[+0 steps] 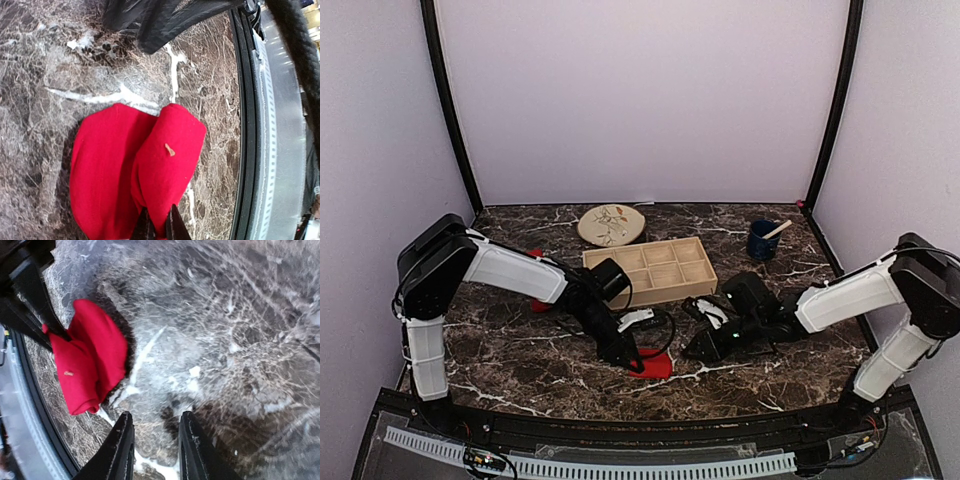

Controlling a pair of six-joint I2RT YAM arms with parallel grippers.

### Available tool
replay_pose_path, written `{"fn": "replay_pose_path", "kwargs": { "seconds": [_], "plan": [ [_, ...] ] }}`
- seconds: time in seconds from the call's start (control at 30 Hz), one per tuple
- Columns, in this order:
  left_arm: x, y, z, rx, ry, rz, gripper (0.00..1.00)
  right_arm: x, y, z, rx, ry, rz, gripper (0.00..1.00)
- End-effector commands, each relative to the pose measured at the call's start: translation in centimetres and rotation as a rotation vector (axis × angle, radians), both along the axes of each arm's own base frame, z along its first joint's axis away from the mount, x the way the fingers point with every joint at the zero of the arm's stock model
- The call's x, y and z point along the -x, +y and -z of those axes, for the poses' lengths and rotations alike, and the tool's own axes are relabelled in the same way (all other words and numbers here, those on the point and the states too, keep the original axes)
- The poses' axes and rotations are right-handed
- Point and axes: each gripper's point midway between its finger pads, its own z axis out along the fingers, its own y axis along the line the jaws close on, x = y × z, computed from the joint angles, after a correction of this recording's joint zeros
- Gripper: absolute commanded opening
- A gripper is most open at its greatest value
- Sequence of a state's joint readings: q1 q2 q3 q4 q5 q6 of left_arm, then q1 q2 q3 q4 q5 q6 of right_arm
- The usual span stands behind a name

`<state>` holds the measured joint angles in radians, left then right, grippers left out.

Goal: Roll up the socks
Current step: Roll the sock at the center of the board.

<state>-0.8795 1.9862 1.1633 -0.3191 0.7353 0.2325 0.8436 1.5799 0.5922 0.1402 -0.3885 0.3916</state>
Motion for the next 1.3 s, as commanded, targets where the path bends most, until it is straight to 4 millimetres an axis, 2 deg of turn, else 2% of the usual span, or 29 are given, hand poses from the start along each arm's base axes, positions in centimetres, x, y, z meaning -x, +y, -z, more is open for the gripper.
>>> {"fn": "replay_pose_path", "kwargs": {
  "seconds": [0.0, 0.23, 0.5, 0.8, 0.83, 1.27],
  "plan": [
    [0.7, 1.8, 1.9, -0.098, 0.075, -0.003, 0.0, -0.6, 0.1, -1.4, 0.079, -0.23, -0.015, 0.3],
    [0.8, 1.8, 1.6, -0.088, 0.145, -0.005, 0.0, 0.7, 1.6, -3.5, 0.124, -0.452, -0.08, 0.3],
    [0.9, 1.9, 1.9, -0.095, 0.193, -0.004, 0.0, 3.0, 3.7, -4.5, 0.156, -0.576, -0.187, 0.33],
    [0.9, 2.0, 2.0, -0.102, 0.228, -0.004, 0.0, 4.9, 6.7, -3.2, 0.217, -0.616, -0.321, 0.38],
    [1.0, 2.0, 2.0, -0.101, 0.229, -0.003, 0.0, 5.0, 6.9, -2.5, 0.235, -0.611, -0.336, 0.39],
    [1.1, 2.1, 1.9, -0.097, 0.245, 0.0, 0.0, 5.0, 7.4, -0.3, 0.294, -0.613, -0.386, 0.41]
  ]
}}
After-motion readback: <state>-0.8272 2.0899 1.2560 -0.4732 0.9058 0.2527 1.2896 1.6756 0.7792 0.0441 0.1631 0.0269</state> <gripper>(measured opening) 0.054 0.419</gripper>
